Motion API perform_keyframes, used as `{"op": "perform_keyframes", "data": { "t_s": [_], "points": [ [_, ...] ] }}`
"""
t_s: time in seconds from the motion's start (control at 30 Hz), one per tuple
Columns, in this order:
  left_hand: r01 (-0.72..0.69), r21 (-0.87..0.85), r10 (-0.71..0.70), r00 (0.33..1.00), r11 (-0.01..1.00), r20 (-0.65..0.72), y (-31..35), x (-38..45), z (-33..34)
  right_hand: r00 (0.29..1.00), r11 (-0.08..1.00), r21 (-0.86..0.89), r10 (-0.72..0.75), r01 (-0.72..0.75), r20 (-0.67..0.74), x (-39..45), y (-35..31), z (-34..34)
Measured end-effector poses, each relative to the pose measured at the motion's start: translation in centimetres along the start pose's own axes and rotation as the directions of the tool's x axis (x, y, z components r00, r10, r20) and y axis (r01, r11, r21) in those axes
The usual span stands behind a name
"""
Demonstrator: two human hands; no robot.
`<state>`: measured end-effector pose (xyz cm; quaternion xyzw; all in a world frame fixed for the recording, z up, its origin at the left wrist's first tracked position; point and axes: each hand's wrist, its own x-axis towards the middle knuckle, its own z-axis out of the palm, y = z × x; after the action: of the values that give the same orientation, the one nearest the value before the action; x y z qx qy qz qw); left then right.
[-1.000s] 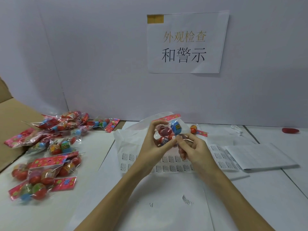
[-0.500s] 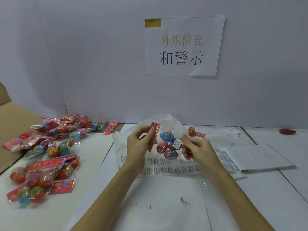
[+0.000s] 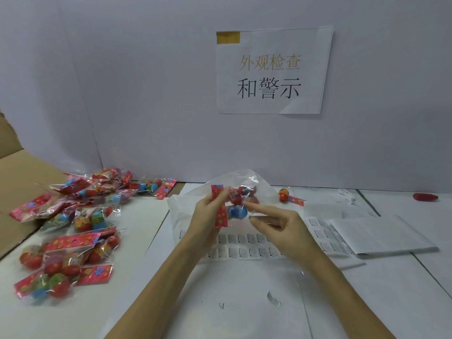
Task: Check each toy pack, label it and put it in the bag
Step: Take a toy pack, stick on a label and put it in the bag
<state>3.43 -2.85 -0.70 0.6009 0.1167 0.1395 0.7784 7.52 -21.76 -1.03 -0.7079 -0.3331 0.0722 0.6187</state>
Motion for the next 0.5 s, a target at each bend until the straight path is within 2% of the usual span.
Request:
{"op": "perform_keyframes", "data": {
  "t_s": [0.1, 0.2, 0.27, 0.33, 0.4, 0.5],
  "points": [
    [-0.086, 0.077, 0.086, 0.996, 0.993, 0.006, -0.46, -0.03, -0.4, 0.999, 0.993, 0.12, -0.009, 0.014, -0.043, 0.23, -0.12, 0.33],
    [-0.106, 0.13, 0.099, 0.993, 0.986, 0.058, -0.24, 0.0, -0.45, 0.975, 0.964, 0.242, 0.154, -0.112, -0.162, 0.53, -0.28, 0.69],
    [-0.117, 0.159, 0.097, 0.987, 0.98, 0.125, -0.19, -0.03, -0.3, 0.945, 0.913, 0.359, 0.271, -0.194, -0.18, 0.51, -0.02, 0.59],
    [-0.129, 0.168, 0.104, 0.983, 0.977, 0.152, -0.16, -0.32, -0.04, 0.926, 0.887, 0.4, 0.326, -0.23, -0.19, 0.38, 0.2, 0.5],
    [-0.153, 0.178, 0.135, 0.985, 0.972, 0.109, -0.19, -0.58, 0.16, 0.915, 0.88, 0.413, 0.345, -0.236, -0.211, 0.28, 0.17, 0.5],
    [-0.144, 0.159, 0.15, 0.988, 0.977, -0.027, -0.33, -0.48, 0.27, 0.914, 0.862, 0.445, 0.356, -0.242, -0.193, 0.39, -0.05, 0.4]
  ]
}}
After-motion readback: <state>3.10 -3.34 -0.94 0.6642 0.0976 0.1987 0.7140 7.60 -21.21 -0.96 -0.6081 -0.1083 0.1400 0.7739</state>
